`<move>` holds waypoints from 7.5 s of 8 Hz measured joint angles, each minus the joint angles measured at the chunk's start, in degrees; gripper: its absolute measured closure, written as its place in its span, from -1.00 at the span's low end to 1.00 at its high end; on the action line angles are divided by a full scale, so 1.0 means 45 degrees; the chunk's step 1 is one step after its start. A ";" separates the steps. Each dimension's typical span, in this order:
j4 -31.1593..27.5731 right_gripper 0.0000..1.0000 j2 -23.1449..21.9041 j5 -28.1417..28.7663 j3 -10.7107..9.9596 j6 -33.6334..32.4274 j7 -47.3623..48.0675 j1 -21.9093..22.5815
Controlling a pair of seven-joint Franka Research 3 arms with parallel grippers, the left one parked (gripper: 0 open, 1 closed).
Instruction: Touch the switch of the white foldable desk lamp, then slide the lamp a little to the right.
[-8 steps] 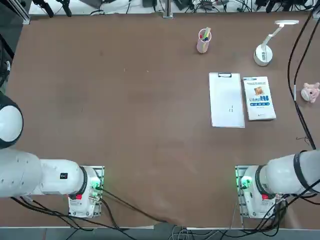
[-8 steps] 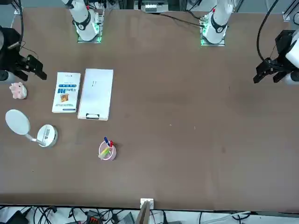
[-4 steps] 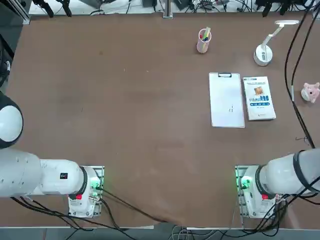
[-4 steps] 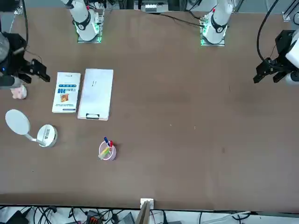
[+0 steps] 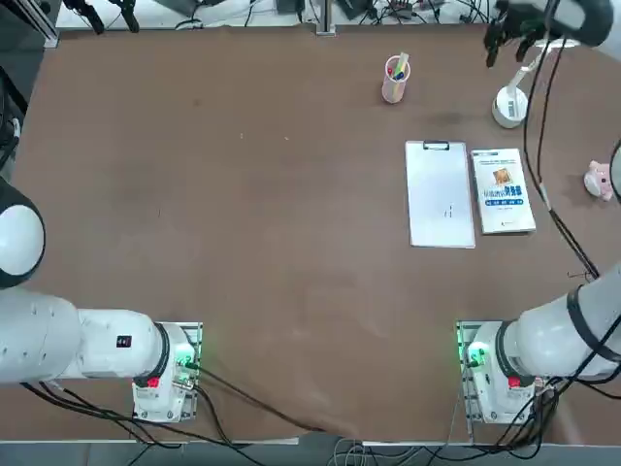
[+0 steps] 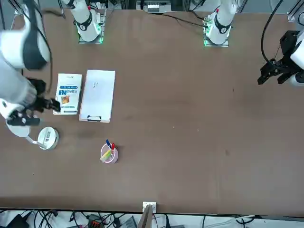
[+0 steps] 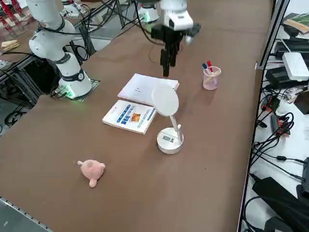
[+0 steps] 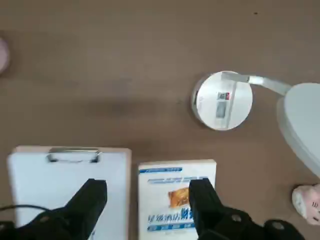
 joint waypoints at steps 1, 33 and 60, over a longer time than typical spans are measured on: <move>-0.0735 -1.00 0.0330 -0.0867 0.0000 0.1003 0.0555 0.0014; 0.1907 -1.00 0.4263 -0.6857 -0.0058 0.1991 0.0028 0.0337; 0.3384 -0.16 0.6589 -1.2611 -0.0212 -0.0563 -1.1641 0.0559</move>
